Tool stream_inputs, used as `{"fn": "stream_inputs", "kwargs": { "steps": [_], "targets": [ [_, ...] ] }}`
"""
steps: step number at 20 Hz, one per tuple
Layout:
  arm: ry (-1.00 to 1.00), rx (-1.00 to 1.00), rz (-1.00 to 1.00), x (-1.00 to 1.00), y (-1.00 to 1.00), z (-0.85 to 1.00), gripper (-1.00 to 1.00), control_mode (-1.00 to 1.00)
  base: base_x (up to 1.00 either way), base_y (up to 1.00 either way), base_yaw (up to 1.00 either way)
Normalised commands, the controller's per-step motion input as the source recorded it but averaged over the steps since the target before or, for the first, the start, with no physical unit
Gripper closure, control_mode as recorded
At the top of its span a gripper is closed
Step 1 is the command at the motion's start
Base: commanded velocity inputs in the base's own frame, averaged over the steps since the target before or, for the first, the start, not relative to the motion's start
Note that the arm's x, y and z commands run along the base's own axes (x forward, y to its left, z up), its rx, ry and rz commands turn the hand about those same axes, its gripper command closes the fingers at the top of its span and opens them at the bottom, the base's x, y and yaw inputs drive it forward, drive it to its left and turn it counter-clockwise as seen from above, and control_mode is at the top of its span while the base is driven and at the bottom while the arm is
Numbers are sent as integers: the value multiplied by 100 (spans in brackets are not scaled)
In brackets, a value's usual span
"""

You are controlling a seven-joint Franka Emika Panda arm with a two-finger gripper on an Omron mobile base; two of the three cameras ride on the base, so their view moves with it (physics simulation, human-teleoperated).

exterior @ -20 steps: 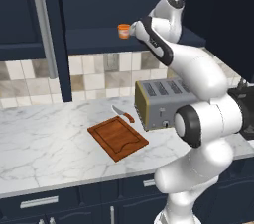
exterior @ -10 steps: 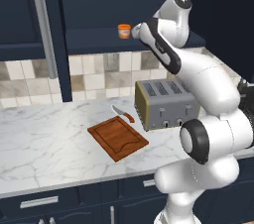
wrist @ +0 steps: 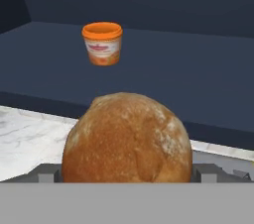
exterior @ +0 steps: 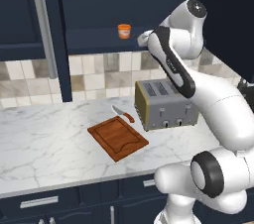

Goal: Pick the bread, place it on the cutting board, pick the jam, place it on the counter, and close the cabinet.

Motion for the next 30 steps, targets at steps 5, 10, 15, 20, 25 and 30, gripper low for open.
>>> {"fn": "stream_inputs", "kwargs": {
  "steps": [5,10,15,20,25,30],
  "targets": [
    [0,0,0,-77,11,-14,100,-100,0,0,0],
    [9,0,0,-47,26,-18,100,-100,0,0,0],
    [16,0,0,-24,22,-13,100,-100,0,0,0],
    [21,0,0,-3,18,-6,100,-100,0,0,0],
    [21,0,0,0,12,-15,100,-100,0,0,0],
    [15,0,0,0,8,-40,100,-100,0,0,0]
  ]
}}
